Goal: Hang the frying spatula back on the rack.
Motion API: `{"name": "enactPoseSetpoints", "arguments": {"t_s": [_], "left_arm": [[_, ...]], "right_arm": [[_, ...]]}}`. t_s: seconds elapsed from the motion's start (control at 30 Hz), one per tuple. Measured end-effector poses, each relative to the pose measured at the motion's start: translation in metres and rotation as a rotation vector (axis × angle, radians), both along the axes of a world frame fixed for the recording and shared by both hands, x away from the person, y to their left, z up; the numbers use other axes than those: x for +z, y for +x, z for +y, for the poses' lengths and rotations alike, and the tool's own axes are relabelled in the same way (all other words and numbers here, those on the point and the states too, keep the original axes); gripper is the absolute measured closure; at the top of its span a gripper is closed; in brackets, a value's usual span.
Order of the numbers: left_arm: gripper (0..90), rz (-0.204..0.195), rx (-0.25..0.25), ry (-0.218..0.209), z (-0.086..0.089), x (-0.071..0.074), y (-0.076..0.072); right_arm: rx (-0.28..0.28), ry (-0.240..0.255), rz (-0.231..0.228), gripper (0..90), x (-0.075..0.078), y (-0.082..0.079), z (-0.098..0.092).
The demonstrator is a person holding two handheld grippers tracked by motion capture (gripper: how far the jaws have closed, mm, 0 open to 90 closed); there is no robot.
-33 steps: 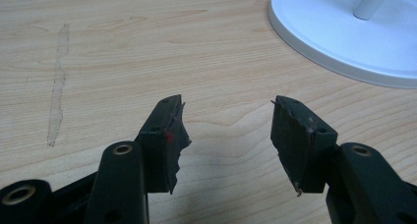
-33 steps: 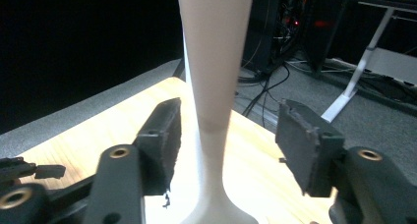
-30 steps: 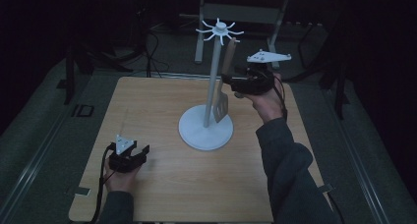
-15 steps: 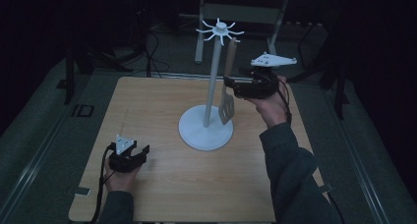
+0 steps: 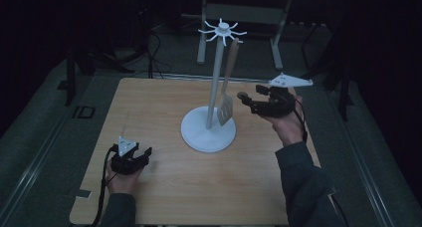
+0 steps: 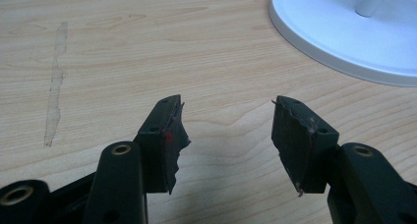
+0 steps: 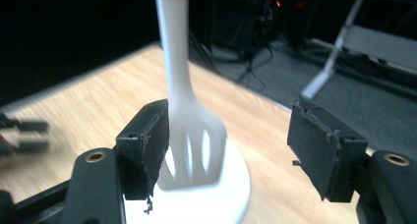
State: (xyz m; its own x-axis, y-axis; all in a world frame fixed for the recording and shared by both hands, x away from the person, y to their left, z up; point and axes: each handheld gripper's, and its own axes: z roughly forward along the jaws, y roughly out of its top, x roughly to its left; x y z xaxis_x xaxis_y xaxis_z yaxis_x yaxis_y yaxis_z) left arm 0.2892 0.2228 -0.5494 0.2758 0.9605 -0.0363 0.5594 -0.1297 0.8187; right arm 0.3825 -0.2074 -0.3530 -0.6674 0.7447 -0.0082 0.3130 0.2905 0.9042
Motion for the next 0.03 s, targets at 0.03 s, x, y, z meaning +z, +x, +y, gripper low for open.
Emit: {"name": "enactPoseSetpoints", "arguments": {"t_s": [0.03], "left_arm": [[45.3, 0.006, 0.007, 0.003, 0.0001, -0.0006, 0.0003]], "right_arm": [[-0.016, -0.017, 0.008, 32.2, -0.0086, -0.0027, -0.0054]]}}
